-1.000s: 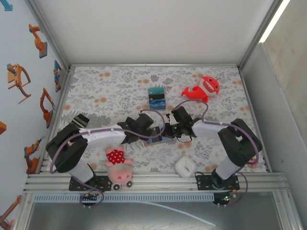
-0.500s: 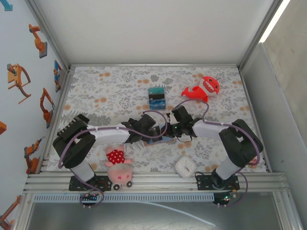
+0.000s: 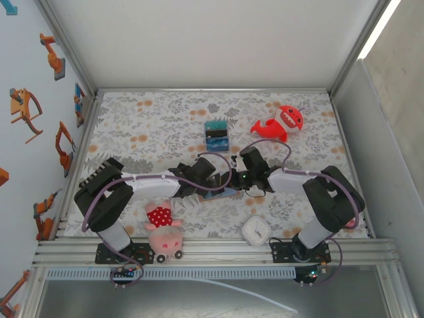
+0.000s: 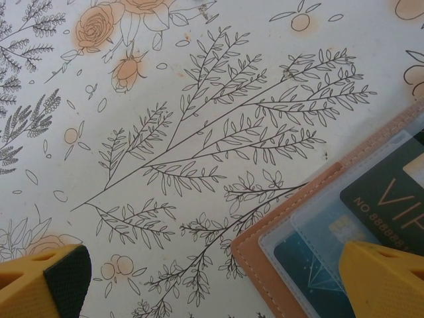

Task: Take the credit cards out of the card holder

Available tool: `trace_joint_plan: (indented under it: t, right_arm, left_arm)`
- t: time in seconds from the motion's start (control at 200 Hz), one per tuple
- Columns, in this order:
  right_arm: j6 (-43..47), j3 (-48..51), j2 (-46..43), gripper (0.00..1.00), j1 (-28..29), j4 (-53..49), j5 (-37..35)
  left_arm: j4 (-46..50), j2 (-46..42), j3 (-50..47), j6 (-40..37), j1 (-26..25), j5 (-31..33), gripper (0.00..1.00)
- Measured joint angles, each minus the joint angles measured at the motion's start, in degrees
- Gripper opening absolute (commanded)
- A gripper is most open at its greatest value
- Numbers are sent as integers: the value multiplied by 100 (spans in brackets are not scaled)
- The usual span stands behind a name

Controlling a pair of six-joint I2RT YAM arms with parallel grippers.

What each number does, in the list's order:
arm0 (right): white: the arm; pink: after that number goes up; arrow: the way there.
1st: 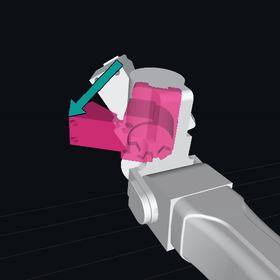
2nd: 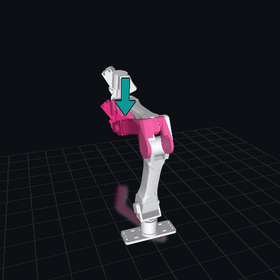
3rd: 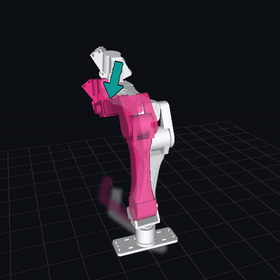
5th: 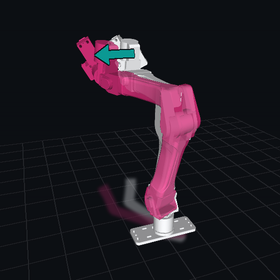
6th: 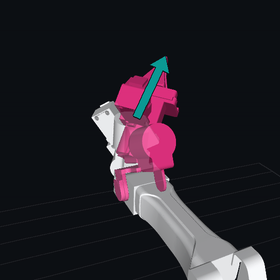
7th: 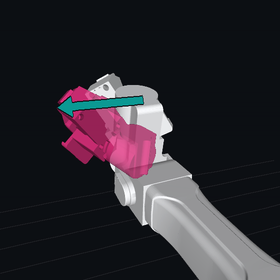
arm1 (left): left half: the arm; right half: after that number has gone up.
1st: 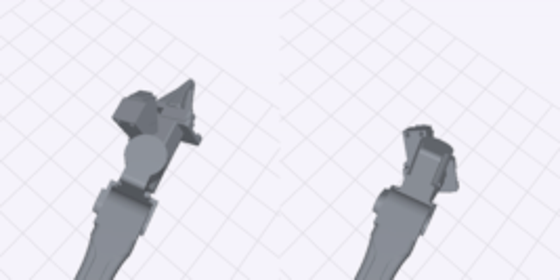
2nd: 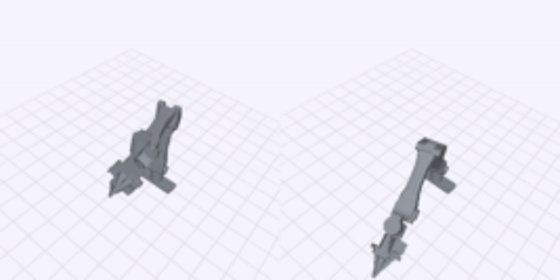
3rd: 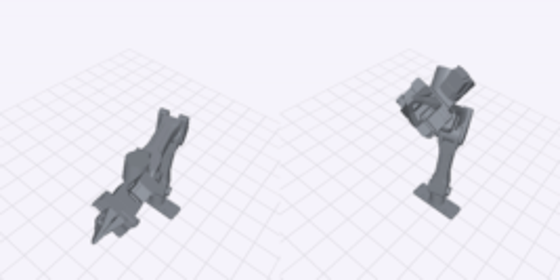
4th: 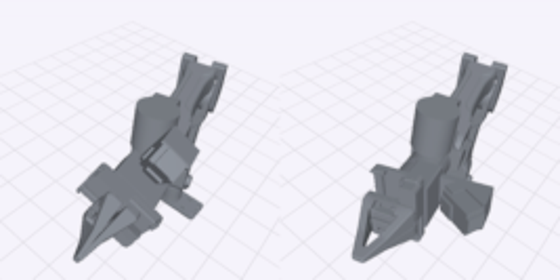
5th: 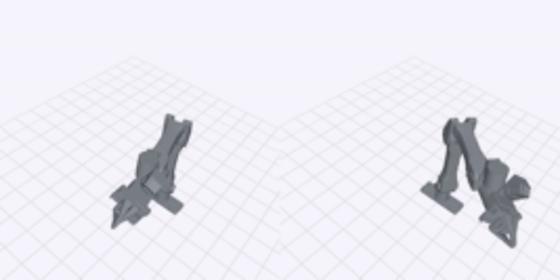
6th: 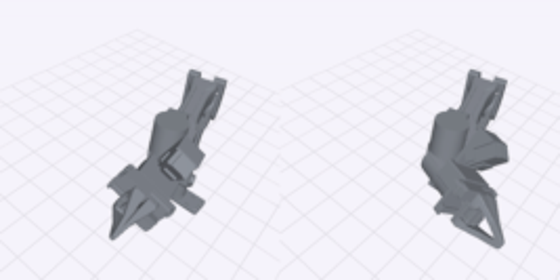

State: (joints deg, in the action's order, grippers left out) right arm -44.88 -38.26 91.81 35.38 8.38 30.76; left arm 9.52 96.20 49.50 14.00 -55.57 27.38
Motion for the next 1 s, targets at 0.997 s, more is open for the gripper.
trace_joint_plan:
  t: [0.997]
  right_arm:
    - [459,7,-793,0,-66,-776,-579]
  left_arm:
    - [186,-76,15,59,0,146,97]
